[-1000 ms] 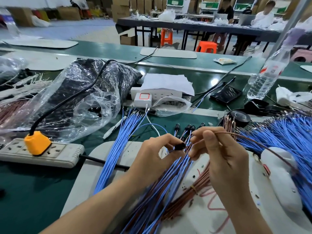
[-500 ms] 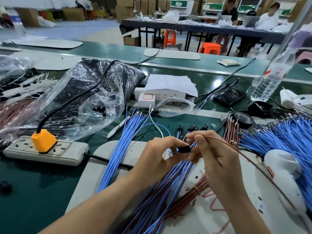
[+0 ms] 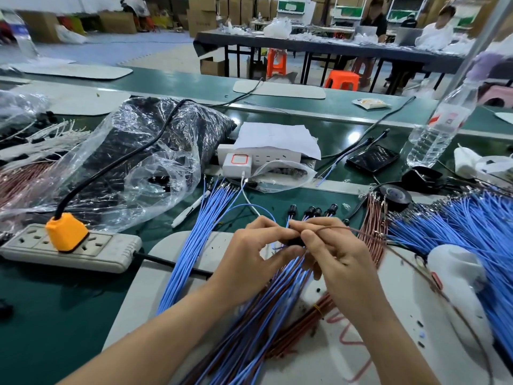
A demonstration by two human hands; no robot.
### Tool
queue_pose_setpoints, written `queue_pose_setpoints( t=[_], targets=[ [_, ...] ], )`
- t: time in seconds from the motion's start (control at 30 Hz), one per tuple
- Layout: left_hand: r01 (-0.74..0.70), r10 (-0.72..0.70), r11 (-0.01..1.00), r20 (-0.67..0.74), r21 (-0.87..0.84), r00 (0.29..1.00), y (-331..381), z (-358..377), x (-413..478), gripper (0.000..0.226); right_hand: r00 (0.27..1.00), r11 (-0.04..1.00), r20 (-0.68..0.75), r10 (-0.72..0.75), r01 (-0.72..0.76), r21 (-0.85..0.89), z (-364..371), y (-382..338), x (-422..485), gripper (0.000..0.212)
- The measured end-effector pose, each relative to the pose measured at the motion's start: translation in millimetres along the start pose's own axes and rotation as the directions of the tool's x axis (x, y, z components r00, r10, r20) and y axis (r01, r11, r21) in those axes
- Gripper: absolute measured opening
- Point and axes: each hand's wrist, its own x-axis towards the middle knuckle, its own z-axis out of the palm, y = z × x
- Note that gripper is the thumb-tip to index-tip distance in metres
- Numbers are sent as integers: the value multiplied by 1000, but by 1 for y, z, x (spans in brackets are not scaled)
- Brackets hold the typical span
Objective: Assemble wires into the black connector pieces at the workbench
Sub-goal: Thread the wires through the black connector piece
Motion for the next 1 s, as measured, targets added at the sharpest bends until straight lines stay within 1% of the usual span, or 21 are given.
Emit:
queue_pose_setpoints(
  t=[0.03,0.07,0.13,0.2,0.3,0.37,0.43,0.57,0.63,0.67,0.73,0.8,0.87,0.9,0.93,0.97,1.0],
  targets=[
    [1,-1,1000,11,-19,1000,0,0,1,22,998,997,33,56,-58,51,1,0,0,21],
    [3,-3,998,16,-55,1000,1,1,2,19,991,986,71,117,-124,113,1,-1,0,26],
    [31,-30,984,3,-175,1000,2,1,3,16,970,950,117,215,-235,207,0,0,1,44],
    [73,-80,959,-13,-275,997,2,0,4,15,963,930,116,245,-267,251,-3,2,2,49],
    [163,-178,893,3,-419,984,1,-1,4,17,969,928,125,211,-239,287,-2,3,2,35],
    [202,-222,848,18,-490,975,1,-1,4,20,978,934,102,184,-207,291,2,3,1,29],
    [217,-236,824,31,-524,971,1,-1,5,22,977,930,98,188,-209,302,4,4,1,25],
    [243,-290,767,16,-594,957,0,-2,7,24,966,919,156,208,-248,308,7,2,0,14],
    [262,-309,737,34,-623,950,0,-3,7,25,968,918,131,213,-244,312,9,2,-1,14],
    [271,-310,733,48,-623,950,1,-3,6,25,971,922,107,213,-236,306,10,1,0,16],
    [285,-295,759,82,-586,952,0,-4,6,23,978,937,72,196,-208,281,10,2,0,18],
    [298,-283,770,116,-564,952,-1,-4,5,20,980,948,88,178,-195,251,10,1,0,16],
    [298,-273,764,132,-573,953,-4,-5,5,18,976,963,132,171,-194,185,10,2,0,16],
    [302,-281,750,130,-589,951,-5,-5,6,16,968,967,172,182,-208,149,8,2,-1,20],
    [317,-312,712,122,-627,942,-7,-6,7,15,947,960,246,206,-245,138,6,1,-1,24],
    [342,-372,634,114,-693,921,-8,-6,8,13,904,944,360,230,-298,144,1,-2,-2,25],
    [363,-453,517,112,-775,885,-11,-8,11,12,827,925,510,236,-353,144,-3,-5,-2,22]
  ],
)
